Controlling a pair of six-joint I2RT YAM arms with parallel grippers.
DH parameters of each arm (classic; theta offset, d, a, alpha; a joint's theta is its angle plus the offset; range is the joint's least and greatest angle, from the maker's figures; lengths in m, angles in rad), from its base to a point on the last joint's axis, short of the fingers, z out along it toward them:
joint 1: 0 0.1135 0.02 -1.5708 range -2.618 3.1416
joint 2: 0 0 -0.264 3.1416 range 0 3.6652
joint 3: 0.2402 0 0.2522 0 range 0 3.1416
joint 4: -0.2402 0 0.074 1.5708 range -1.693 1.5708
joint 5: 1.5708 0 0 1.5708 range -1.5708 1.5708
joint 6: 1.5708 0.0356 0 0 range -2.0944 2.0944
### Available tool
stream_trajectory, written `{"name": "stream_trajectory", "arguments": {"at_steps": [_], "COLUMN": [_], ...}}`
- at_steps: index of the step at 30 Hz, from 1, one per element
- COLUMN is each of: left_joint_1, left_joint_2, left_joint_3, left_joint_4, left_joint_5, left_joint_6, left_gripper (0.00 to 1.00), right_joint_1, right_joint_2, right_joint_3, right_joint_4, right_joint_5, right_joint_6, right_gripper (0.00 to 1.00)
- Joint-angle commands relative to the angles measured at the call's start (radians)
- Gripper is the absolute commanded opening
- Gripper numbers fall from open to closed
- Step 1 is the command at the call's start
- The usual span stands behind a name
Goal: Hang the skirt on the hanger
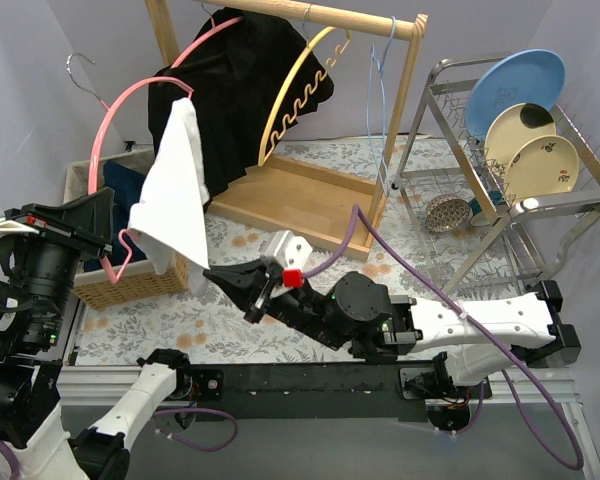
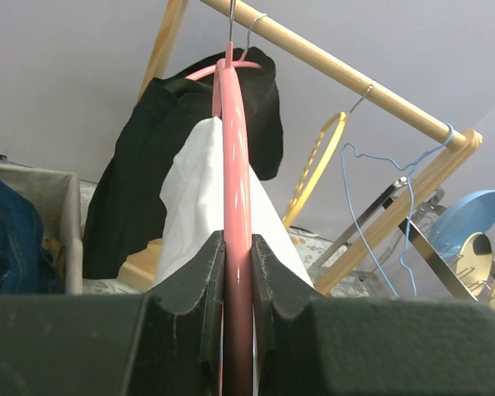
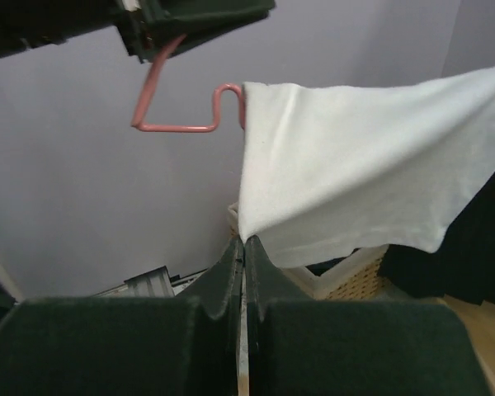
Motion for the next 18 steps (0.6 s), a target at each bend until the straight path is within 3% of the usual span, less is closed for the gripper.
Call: {"name": "stream_trajectory", "arguments": {"at_steps": [1, 8, 14, 18], "left_joint_1": [0.001, 0.001, 0.001, 0.001], "left_joint_2": [0.038, 0.038, 0.052, 0.052], "left_joint_3": [0.041, 0.018, 0.002, -0.013], "left_joint_4": [0.087, 0.107, 0.115, 0.112], "left_joint_5": [-0.136, -0.157, -0.266, -0.305], "left_joint_6": [0.051, 0.06, 0.125, 0.152], "left_gripper": [0.0, 0.0, 0.0, 0.0], "right_joint_1": [0.094, 0.188, 0.206, 0.206], "right_joint_2": [-0.084, -0.104, -0.13, -0.112], "right_joint_3": [0.022, 0.086, 0.09, 0.163], "right_joint_4": [0.163, 0.295, 0.423, 0.412], "right_joint_5": [-0.109, -0.122, -0.315, -0.391], "right_joint_6": [-0.153, -0.344, -0.39, -0.395], "right_gripper": [0.01, 0.01, 0.01, 0.01]}}
